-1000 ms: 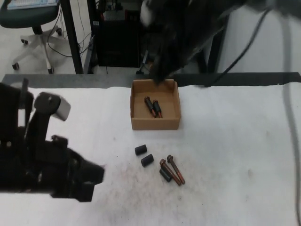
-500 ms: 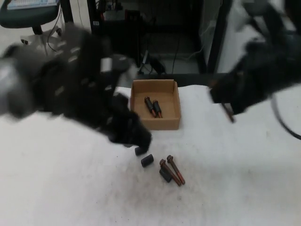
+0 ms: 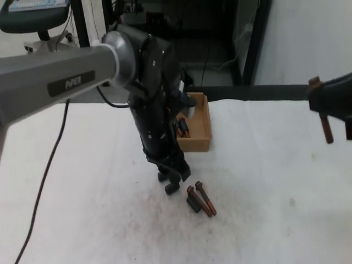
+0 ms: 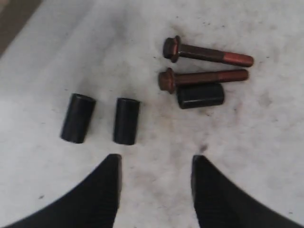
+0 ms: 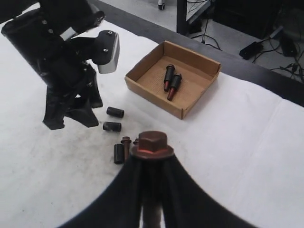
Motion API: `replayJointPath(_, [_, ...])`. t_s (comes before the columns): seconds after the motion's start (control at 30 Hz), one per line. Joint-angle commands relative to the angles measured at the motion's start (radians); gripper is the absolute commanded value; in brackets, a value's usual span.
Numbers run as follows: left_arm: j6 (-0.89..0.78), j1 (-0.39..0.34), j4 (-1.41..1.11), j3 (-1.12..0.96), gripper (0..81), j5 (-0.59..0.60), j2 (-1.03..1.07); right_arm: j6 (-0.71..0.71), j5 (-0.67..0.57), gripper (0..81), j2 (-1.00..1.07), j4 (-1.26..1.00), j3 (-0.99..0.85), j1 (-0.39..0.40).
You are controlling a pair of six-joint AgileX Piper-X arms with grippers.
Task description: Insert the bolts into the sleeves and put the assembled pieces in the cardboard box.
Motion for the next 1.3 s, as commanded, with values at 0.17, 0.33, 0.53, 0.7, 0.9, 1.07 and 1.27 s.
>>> replayJointPath(0.17, [0.242,-0.041,-0.053,-0.021,49.4,-0.189,0.009,-0.001,-0.015,0.8,-0.004,-0.012,0.06,-0.005])
replayJointPath(0.33, [0.286,-0.041,-0.102,-0.021,48.9,-0.235,0.03,-0.001,-0.027,0.8,-0.009,-0.002,0.063,-0.003])
replayJointPath(0.53, [0.355,-0.041,-0.118,-0.021,37.9,-0.312,0.071,-0.001,-0.056,0.8,-0.011,0.027,0.063,-0.003])
replayJointPath(0.7, [0.356,-0.041,-0.118,-0.021,37.8,-0.312,0.09,-0.001,-0.056,0.8,-0.011,0.041,0.063,-0.003])
replayJointPath(0.9, [0.356,-0.041,-0.154,-0.021,37.8,-0.308,0.104,-0.001,-0.06,0.8,-0.011,0.04,0.063,-0.003])
replayJointPath(1.07, [0.356,-0.041,-0.164,-0.021,37.8,-0.3,0.13,-0.001,-0.06,0.8,-0.011,0.04,0.063,-0.003])
replayJointPath(1.27, [0.356,-0.041,-0.162,-0.021,37.8,-0.297,0.149,-0.001,-0.06,0.8,-0.011,0.04,0.063,-0.003])
